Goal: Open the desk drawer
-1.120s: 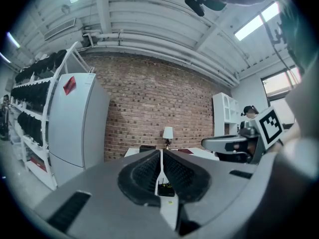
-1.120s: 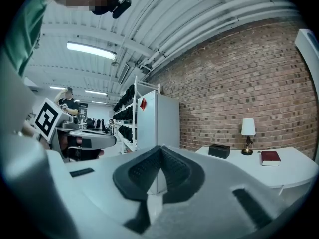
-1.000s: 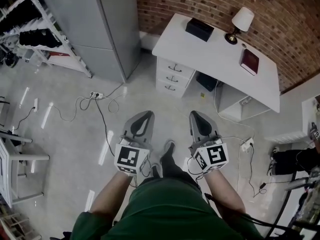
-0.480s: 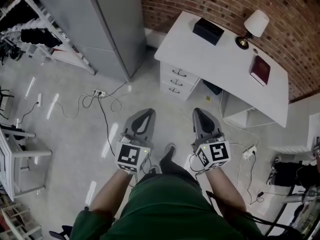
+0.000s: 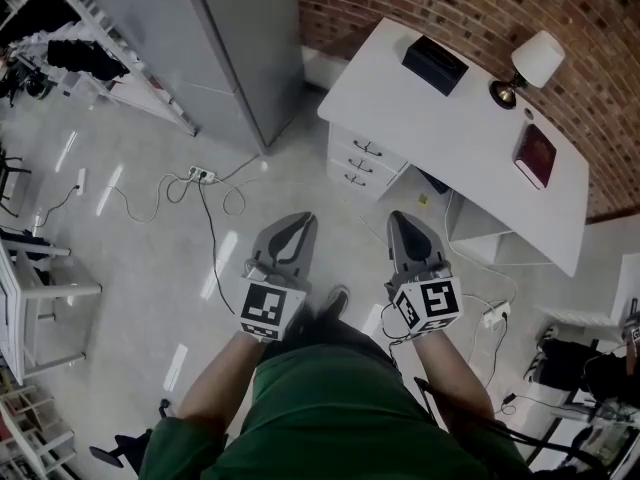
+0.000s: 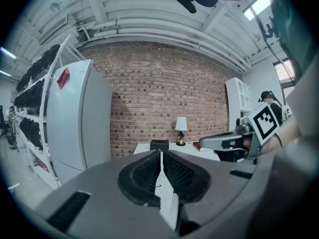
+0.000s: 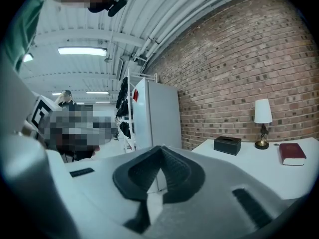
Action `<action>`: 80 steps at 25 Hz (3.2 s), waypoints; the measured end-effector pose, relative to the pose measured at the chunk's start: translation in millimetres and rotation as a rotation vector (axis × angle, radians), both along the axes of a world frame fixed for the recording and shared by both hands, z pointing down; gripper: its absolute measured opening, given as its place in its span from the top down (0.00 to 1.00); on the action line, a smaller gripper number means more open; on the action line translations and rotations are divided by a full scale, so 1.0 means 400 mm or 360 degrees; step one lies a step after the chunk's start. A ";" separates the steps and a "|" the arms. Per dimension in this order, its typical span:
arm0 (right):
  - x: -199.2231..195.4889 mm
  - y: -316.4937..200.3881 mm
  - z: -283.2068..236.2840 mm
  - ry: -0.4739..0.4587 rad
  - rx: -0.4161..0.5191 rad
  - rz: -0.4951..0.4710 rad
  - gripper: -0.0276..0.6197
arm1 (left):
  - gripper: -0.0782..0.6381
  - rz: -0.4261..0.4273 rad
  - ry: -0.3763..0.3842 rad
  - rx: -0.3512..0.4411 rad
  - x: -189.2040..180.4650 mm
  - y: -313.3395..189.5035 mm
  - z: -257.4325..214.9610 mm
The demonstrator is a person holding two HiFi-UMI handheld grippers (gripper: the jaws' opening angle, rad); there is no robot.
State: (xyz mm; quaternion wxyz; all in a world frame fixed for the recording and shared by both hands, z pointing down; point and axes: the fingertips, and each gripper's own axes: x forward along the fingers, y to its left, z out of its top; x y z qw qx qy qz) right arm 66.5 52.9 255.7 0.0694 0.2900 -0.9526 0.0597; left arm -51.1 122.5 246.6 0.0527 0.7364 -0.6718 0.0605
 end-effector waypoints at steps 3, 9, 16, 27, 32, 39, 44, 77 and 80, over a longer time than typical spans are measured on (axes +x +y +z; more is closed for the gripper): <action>-0.022 -0.015 0.007 0.0021 -0.0012 -0.0005 0.96 | 0.88 0.0003 0.0023 -0.0029 -0.024 -0.023 0.022; -0.032 -0.070 0.040 0.0060 -0.0041 0.0101 0.96 | 0.88 0.0115 0.0074 -0.0082 -0.046 -0.112 0.074; -0.050 -0.137 0.073 0.0118 -0.0088 0.0297 0.96 | 0.88 0.0338 0.0129 -0.0262 -0.085 -0.239 0.204; -0.084 -0.197 0.156 0.0174 -0.0190 0.0627 0.96 | 0.88 0.0676 0.0156 -0.0558 -0.145 -0.345 0.397; -0.081 -0.212 0.189 0.0201 -0.0229 0.0723 0.96 | 0.88 0.0768 0.0189 -0.0628 -0.144 -0.390 0.459; -0.045 -0.213 0.306 0.0227 -0.0311 0.0822 0.96 | 0.87 0.0822 0.0227 -0.0755 -0.137 -0.425 0.583; -0.041 -0.214 0.394 0.0222 -0.0399 0.0801 0.96 | 0.88 0.0829 0.0193 -0.0845 -0.122 -0.434 0.673; -0.028 -0.316 0.875 0.0061 -0.0605 0.0657 0.96 | 0.87 0.0405 0.0784 -0.1164 -0.099 -0.593 1.288; -0.043 -0.322 0.902 0.0066 -0.0607 0.0627 0.96 | 0.87 0.0375 0.0822 -0.1153 -0.097 -0.625 1.322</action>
